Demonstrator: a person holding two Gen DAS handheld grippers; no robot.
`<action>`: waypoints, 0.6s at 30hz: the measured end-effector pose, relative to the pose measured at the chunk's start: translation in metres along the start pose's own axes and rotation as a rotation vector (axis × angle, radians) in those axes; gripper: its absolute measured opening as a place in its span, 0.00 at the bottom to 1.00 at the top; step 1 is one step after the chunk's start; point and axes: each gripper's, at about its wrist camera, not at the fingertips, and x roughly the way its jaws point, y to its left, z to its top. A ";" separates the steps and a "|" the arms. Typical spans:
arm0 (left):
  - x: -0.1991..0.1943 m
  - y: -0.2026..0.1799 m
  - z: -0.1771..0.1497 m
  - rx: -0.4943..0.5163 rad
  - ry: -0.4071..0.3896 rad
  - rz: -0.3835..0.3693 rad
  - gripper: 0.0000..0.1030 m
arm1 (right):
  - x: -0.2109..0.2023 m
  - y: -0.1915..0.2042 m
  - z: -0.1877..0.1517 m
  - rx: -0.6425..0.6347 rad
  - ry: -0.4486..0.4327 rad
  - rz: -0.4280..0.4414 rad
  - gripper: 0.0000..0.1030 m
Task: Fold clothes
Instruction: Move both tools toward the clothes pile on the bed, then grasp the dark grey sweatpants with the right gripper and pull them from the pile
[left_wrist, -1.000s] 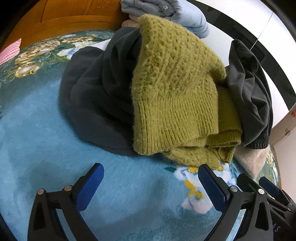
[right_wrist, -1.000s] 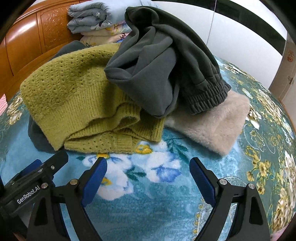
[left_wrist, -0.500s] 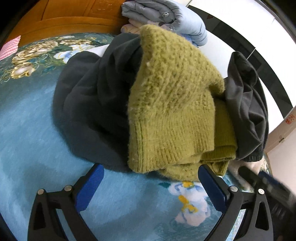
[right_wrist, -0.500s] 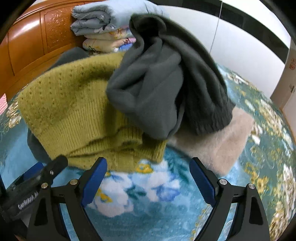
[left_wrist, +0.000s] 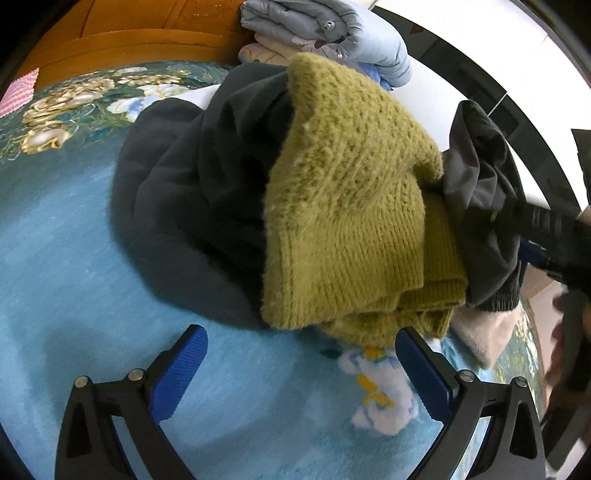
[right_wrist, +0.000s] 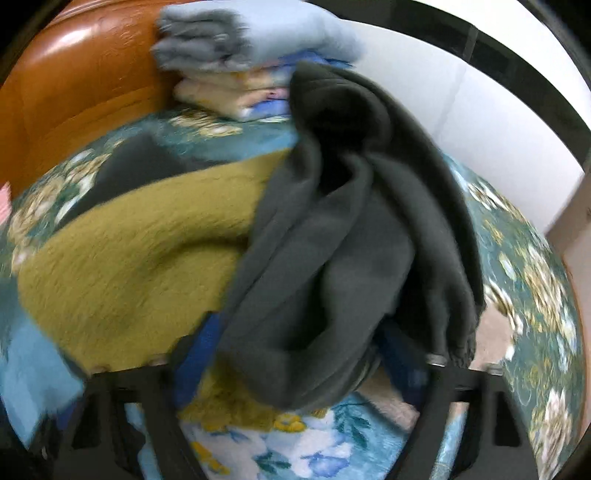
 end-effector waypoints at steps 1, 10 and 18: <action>-0.004 0.003 0.003 0.002 -0.003 -0.001 1.00 | -0.002 -0.012 0.005 0.084 0.002 0.014 0.58; 0.001 -0.004 0.053 0.094 -0.002 -0.031 1.00 | -0.011 -0.069 -0.002 0.384 0.137 0.113 0.08; -0.043 0.013 0.033 -0.007 -0.007 -0.025 1.00 | -0.106 -0.094 -0.047 0.546 0.026 0.465 0.07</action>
